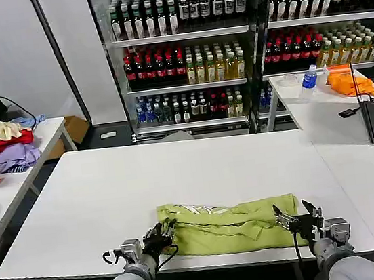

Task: Fold and organize the clothes.

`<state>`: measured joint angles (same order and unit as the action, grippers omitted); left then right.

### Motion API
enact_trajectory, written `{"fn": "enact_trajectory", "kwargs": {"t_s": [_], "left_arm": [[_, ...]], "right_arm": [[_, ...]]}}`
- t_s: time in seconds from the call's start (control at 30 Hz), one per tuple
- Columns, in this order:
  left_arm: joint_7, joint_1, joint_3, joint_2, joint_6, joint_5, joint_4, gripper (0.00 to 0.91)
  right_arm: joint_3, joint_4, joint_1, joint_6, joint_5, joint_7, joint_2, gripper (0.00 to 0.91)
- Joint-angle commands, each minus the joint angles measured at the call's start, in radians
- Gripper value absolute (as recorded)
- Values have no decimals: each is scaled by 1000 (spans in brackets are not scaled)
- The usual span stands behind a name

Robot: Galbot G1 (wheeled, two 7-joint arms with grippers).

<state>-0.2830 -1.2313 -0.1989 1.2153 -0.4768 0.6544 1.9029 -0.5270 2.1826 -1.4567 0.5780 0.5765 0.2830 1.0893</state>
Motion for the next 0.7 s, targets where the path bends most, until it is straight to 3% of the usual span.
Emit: {"fn": "enact_trajectory", "kwargs": {"t_s": [0.03, 0.27, 0.43, 0.7], "left_arm": [[-1, 1, -8, 9, 12, 60, -7, 40], [-7, -13, -63, 11, 6, 125, 31, 20], [-6, -36, -143, -39, 3, 130, 86, 20], [6, -24, -363, -238, -13, 228, 43, 20]], "right_arm": [[-2, 1, -3, 0, 0, 2, -1, 907], [-10, -7, -5, 0, 1, 0, 4, 907], [-17, -1, -7, -1, 2, -2, 1, 907], [-20, 0, 3, -1, 6, -4, -2, 907]]}}
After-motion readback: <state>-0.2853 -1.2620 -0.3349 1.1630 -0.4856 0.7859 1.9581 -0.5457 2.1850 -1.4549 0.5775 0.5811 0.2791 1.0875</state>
